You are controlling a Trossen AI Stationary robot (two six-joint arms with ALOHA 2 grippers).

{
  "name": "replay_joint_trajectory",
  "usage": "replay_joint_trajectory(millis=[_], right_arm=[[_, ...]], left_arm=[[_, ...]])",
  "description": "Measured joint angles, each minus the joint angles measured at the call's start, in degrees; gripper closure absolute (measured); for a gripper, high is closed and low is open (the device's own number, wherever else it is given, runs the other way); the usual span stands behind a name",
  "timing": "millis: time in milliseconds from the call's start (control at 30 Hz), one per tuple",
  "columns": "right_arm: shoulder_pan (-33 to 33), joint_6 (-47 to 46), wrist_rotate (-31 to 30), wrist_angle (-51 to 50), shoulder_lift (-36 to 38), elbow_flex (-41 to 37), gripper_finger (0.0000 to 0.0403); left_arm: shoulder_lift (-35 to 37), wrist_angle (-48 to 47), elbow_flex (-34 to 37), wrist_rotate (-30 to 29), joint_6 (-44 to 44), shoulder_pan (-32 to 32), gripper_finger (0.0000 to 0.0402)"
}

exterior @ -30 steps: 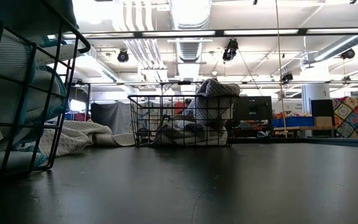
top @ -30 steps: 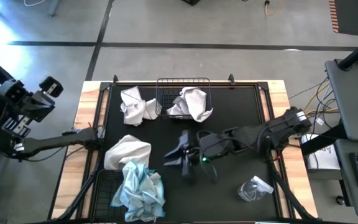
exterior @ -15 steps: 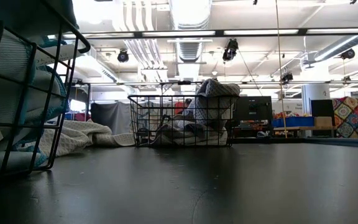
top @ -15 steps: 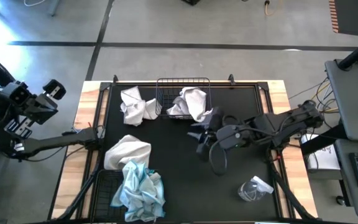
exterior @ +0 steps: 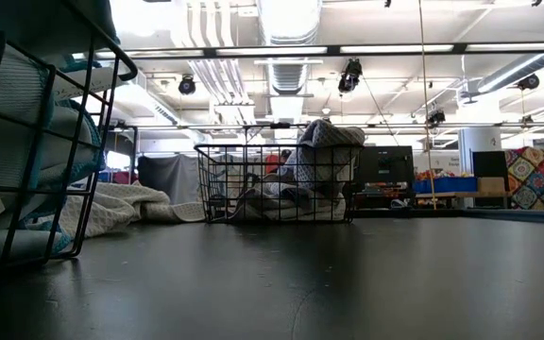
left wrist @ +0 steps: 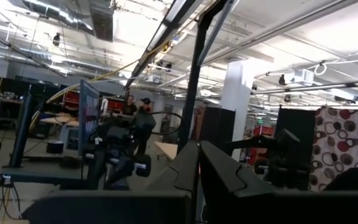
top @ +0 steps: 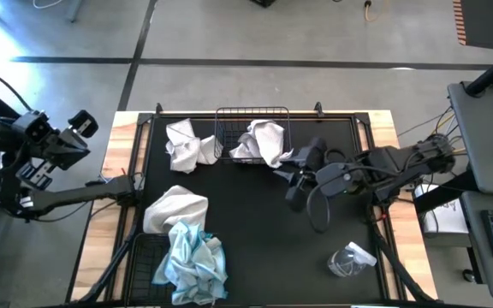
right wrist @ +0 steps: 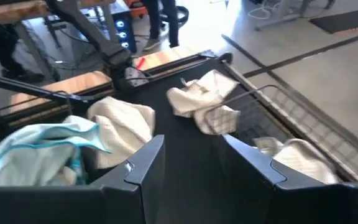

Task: Sort microfiber towel by color & place in baskets
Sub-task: Put the top white microfiber cloth into the top wire basket

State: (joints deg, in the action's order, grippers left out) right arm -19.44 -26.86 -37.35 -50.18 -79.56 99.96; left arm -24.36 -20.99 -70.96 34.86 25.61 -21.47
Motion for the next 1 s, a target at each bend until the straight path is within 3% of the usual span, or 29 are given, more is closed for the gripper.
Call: replay_joint_trajectory(millis=[467, 600, 767, 1000], right_arm=[[0.0, -0.1, -8.0, -2.2, 4.0, 0.0, 0.0257], [0.0, -0.1, -8.3, -3.5, 4.2, 0.0, 0.0257], [0.0, -0.1, -8.3, -7.3, 4.0, 0.0, 0.0257], [0.0, -0.1, -8.3, -10.0, 3.6, 0.0, 0.0257]], left_arm=[[-7.8, 5.1, -0.3, -8.1, 2.4, 0.0, 0.0402], [-9.9, 5.1, -0.5, -8.8, 4.4, 0.0, 0.0402], [-11.2, 5.1, -0.5, -7.1, 0.5, 0.0, 0.0402], [-11.9, 5.1, -0.6, -13.3, -0.4, 0.0, 0.0402]])
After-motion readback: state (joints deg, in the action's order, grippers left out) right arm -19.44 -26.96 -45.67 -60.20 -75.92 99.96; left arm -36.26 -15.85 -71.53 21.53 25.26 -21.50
